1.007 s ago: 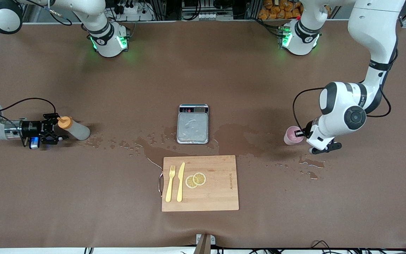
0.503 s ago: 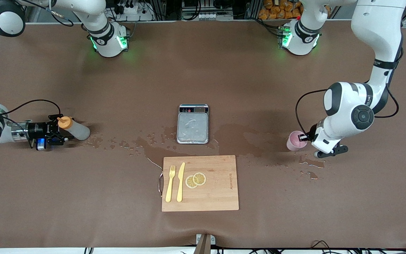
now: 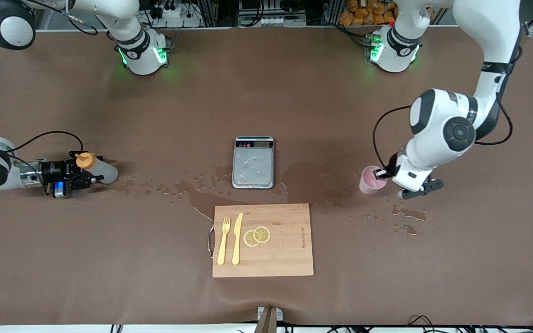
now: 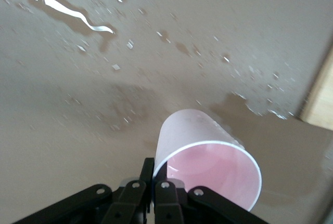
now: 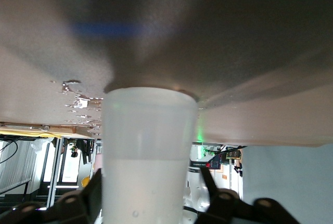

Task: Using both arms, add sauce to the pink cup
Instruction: 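Lift the pink cup with the left gripper while the right gripper lifts the bottle, then carry the pink cup onto the silver scale with the left gripper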

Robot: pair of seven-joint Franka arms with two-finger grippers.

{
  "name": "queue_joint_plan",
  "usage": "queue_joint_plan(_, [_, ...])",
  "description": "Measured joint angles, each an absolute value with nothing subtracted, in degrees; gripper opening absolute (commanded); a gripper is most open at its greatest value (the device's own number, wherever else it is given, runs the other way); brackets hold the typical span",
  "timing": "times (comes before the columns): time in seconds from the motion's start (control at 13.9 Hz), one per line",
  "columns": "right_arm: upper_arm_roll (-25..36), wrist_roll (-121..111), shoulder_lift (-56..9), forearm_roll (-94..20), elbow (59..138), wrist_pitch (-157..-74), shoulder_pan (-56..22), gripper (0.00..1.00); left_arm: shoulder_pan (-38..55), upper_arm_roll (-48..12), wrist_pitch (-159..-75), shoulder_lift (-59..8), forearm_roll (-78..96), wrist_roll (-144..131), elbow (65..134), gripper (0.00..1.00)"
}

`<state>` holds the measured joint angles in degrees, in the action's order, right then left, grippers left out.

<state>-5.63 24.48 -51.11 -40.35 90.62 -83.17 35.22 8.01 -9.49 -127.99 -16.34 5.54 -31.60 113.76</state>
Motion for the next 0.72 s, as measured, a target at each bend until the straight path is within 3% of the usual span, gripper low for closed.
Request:
queue_joint_plan(0.22, [-5.6, 24.5, -51.1, -40.4, 90.6, -82.6, 35.2, 0.45, 9.9, -11.5, -123.4, -16.2, 5.5, -37.9, 110.8, 0.00])
queue_joint_plan(0.72, [-5.7, 29.5, -51.1, -40.4, 87.2, -80.4, 34.1, 0.49, 14.9, -11.7, -119.1, -16.3, 5.5, -48.1, 105.5, 0.00])
